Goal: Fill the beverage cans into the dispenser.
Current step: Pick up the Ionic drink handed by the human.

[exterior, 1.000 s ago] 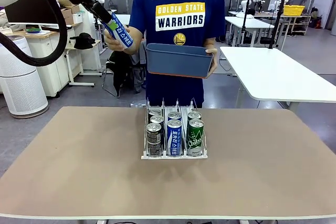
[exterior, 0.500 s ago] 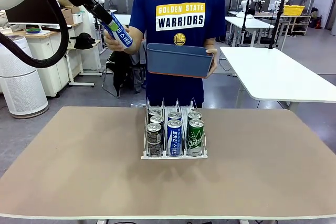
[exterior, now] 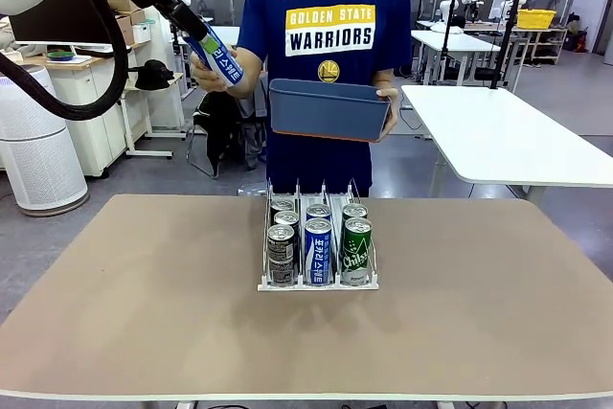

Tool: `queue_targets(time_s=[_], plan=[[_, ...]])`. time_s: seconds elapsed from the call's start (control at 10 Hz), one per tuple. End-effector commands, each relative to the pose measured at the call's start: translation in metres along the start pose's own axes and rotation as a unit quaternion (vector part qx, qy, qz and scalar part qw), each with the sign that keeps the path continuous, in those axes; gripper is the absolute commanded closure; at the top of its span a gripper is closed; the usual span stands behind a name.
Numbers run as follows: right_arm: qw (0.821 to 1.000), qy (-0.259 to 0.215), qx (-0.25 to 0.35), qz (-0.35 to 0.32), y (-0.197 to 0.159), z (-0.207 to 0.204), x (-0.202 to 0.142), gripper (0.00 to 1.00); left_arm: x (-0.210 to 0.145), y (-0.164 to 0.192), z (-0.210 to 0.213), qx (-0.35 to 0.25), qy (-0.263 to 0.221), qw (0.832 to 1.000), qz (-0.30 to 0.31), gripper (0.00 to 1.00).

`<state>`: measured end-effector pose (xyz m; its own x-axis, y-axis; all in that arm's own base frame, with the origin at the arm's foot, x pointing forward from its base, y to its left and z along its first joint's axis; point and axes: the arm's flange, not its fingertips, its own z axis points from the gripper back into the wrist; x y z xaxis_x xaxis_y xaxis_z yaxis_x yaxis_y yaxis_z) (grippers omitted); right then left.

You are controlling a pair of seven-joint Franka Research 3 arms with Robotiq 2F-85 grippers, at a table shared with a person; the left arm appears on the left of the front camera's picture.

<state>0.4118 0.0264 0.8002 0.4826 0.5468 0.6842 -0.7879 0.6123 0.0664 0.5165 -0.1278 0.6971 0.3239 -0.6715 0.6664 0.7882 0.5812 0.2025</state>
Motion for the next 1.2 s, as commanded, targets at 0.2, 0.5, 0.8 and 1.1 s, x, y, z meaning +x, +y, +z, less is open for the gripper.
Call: queue_targets(time_s=[0.2,0.5,0.8,1.1], plan=[[1.000,0.000,0.000,0.001,0.0008,0.0003,0.0000,0.00,0.0006,-0.0008,-0.0004,-0.001,0.000,1.000,-0.001,0.00],[1.000,0.000,0.000,0.001,0.0008,0.0003,0.0000,0.00,0.0016,-0.0013,0.0015,0.003,0.008,1.000,0.006,1.00],[1.000,0.000,0.000,0.001,0.0008,0.0003,0.0000,0.00,0.0008,-0.0013,0.0038,0.010,0.006,1.000,0.010,1.00],[1.000,0.000,0.000,0.001,0.0008,0.0003,0.0000,0.00,0.0003,-0.0006,0.0061,0.011,0.006,1.000,0.013,1.00]])
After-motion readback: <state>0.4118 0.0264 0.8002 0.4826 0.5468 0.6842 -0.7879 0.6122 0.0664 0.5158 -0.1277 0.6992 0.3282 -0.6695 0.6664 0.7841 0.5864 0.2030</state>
